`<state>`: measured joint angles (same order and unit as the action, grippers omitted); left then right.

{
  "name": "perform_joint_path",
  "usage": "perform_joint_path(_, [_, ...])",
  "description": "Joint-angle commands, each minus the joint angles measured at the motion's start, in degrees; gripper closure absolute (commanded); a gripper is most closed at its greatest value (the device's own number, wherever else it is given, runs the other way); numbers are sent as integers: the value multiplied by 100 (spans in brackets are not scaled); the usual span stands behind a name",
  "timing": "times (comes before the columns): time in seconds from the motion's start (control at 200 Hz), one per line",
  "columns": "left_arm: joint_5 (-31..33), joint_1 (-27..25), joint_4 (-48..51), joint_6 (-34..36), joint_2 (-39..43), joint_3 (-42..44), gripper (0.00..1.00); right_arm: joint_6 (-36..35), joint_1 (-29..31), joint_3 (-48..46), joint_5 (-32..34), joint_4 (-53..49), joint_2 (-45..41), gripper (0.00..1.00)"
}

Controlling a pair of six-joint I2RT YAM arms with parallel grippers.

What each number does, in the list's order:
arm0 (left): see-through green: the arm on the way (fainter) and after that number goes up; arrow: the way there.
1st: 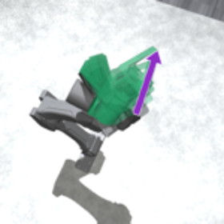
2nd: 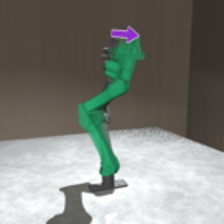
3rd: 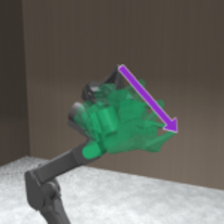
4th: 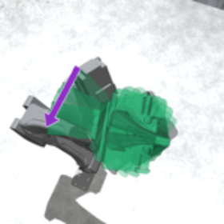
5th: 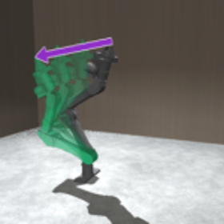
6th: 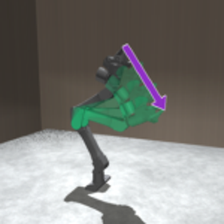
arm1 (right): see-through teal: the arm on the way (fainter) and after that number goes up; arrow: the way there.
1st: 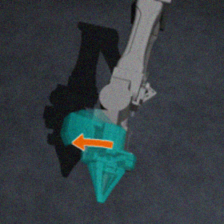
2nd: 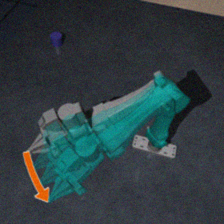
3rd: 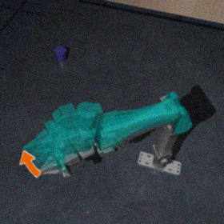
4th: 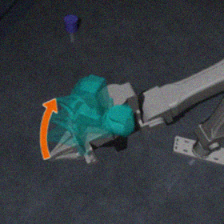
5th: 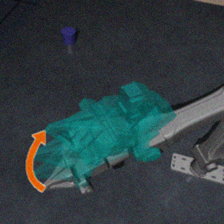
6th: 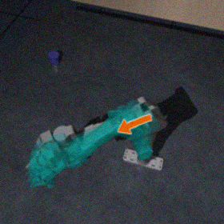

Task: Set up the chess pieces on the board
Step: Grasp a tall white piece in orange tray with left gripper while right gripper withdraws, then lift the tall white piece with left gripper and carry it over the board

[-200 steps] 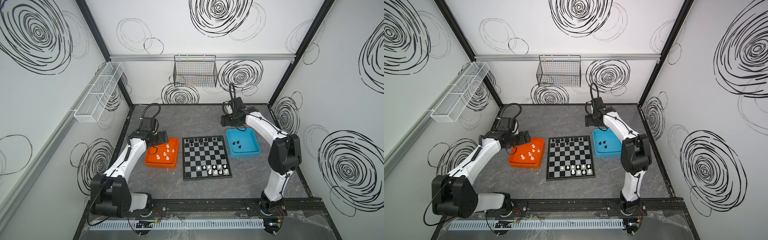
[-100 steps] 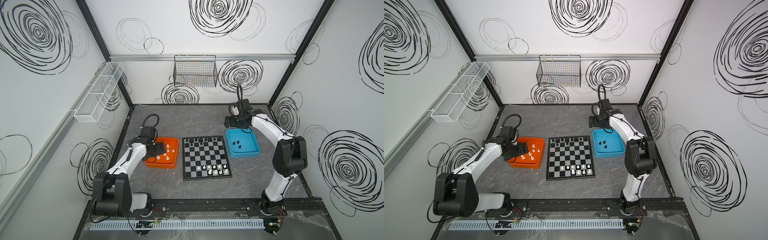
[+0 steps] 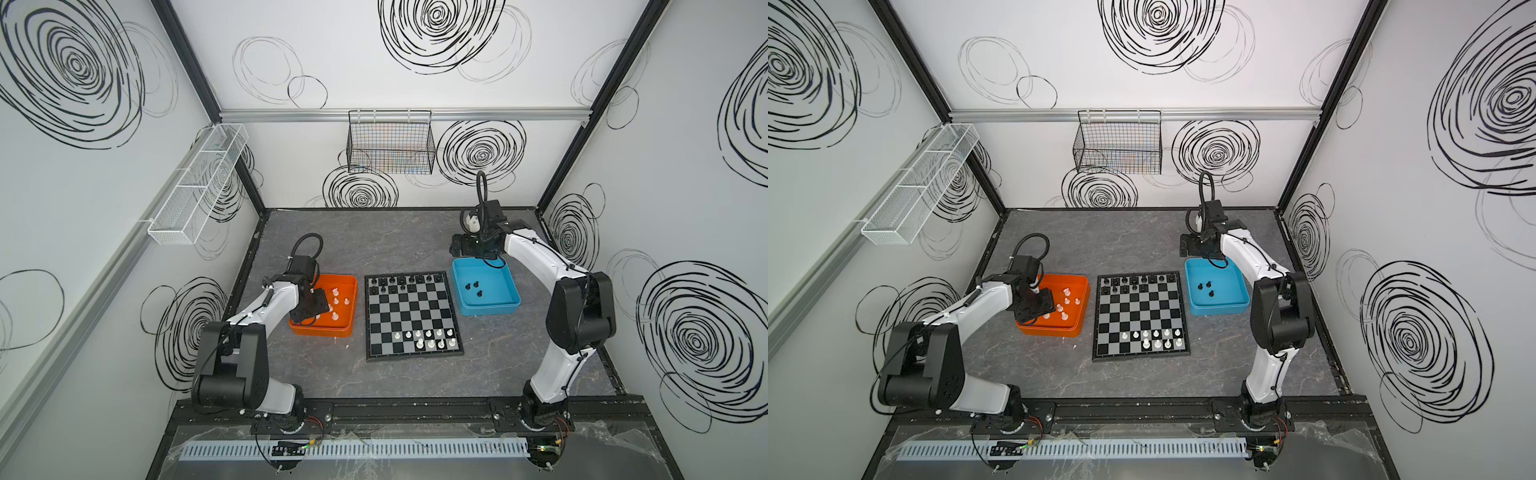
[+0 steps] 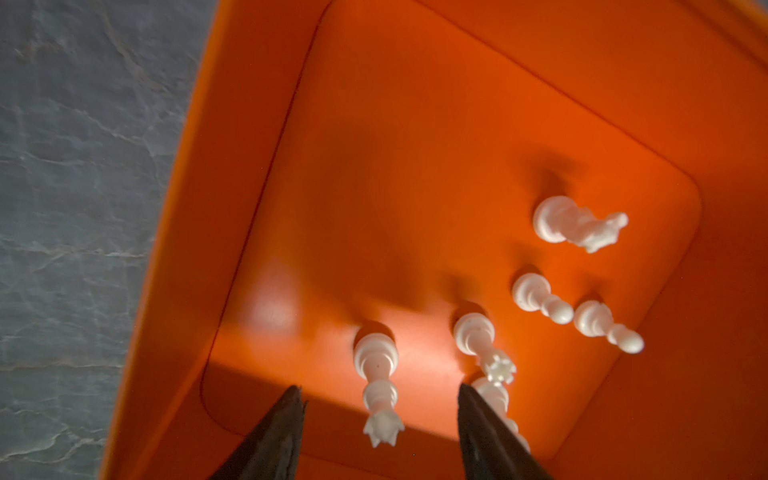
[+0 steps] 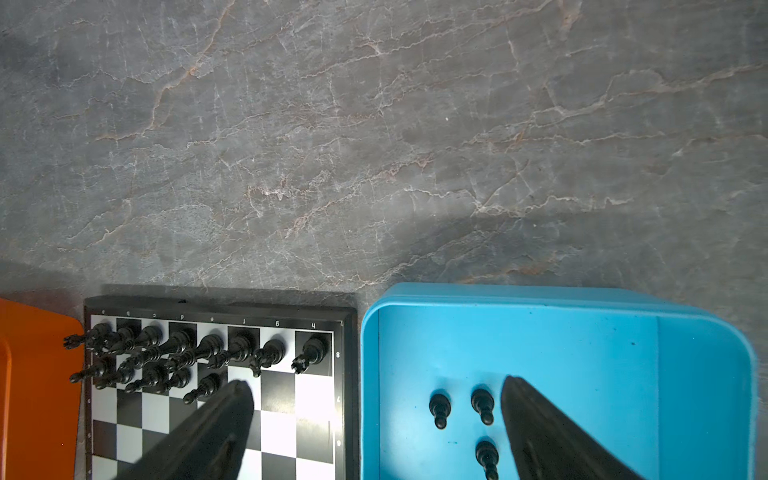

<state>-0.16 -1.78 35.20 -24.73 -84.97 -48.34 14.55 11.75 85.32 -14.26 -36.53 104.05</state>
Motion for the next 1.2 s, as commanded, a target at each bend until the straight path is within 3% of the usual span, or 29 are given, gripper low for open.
perform_joint_path(0.0, [42,-67,-125,-5,-139,-167,43,-23,-62,-37,0,70,-131,3])
perform_joint_path(1.041, [385,-169,63,233,-257,-304,83,-31,-98,0,-15,70,6,4])
perform_joint_path(1.196, [386,-207,113,271,-222,-351,85,-37,-103,0,-15,68,5,4])
